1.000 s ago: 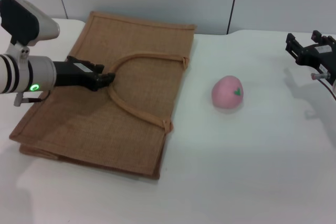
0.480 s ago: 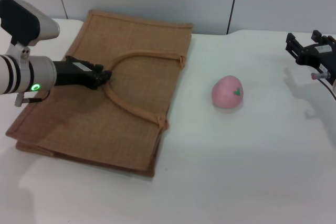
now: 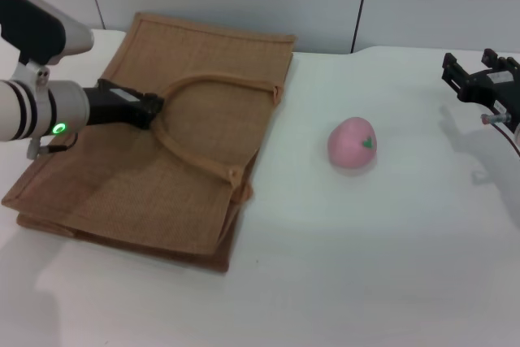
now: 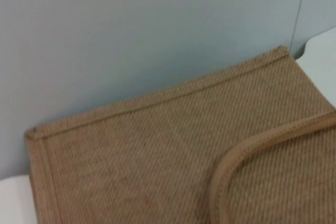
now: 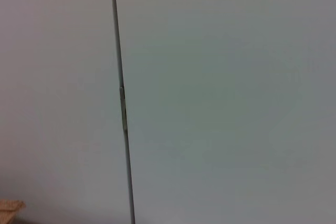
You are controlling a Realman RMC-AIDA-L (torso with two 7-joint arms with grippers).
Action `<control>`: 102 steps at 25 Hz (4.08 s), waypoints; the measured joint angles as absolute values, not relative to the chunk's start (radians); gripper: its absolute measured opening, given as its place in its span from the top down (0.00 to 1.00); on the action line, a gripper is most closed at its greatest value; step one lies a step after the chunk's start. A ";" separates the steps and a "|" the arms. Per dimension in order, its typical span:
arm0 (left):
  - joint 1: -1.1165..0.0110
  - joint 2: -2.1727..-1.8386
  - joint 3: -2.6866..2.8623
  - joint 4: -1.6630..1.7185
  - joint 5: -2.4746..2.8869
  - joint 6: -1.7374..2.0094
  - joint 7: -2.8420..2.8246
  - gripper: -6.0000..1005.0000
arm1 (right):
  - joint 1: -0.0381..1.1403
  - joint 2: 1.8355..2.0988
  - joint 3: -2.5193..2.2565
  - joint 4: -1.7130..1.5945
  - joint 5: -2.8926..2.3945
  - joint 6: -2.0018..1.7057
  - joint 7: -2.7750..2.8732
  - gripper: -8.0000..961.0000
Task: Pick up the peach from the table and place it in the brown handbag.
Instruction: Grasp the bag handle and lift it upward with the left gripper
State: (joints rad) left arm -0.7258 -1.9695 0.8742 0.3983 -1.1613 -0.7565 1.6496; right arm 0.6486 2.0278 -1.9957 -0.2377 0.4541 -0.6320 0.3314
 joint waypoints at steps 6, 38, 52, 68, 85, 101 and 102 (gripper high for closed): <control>-0.736 -1.990 0.876 0.446 -1.154 -0.756 1.650 0.92 | 0.649 2.027 -1.996 -0.238 0.455 -0.631 0.331 0.29; -0.582 -2.029 0.848 1.016 -0.956 -1.101 1.313 0.93 | 0.652 2.019 -2.184 -0.363 0.353 -0.618 0.355 0.29; -0.650 -2.027 0.848 0.700 -1.011 -0.926 1.426 0.71 | 0.659 2.019 -2.187 -0.363 0.353 -0.574 0.380 0.29; -0.686 -2.029 0.848 0.563 -1.023 -0.827 1.450 0.55 | 0.660 2.020 -2.182 -0.367 0.356 -0.567 0.380 0.29; -0.705 -2.030 0.847 0.504 -1.073 -0.775 1.459 0.50 | 0.663 2.020 -2.180 -0.367 0.361 -0.568 0.381 0.29; -0.714 -2.030 0.847 0.419 -1.126 -0.731 1.515 0.50 | 0.664 2.019 -2.180 -0.367 0.355 -0.568 0.406 0.29; -0.714 -2.029 0.847 0.417 -1.126 -0.728 1.515 0.50 | 0.664 2.019 -2.181 -0.367 0.355 -0.568 0.407 0.29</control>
State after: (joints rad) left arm -0.7145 -2.0292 0.8467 0.4172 -1.1258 -0.7281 1.5147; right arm 0.6643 2.0189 -2.1808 -0.3666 0.3548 -0.5676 0.4072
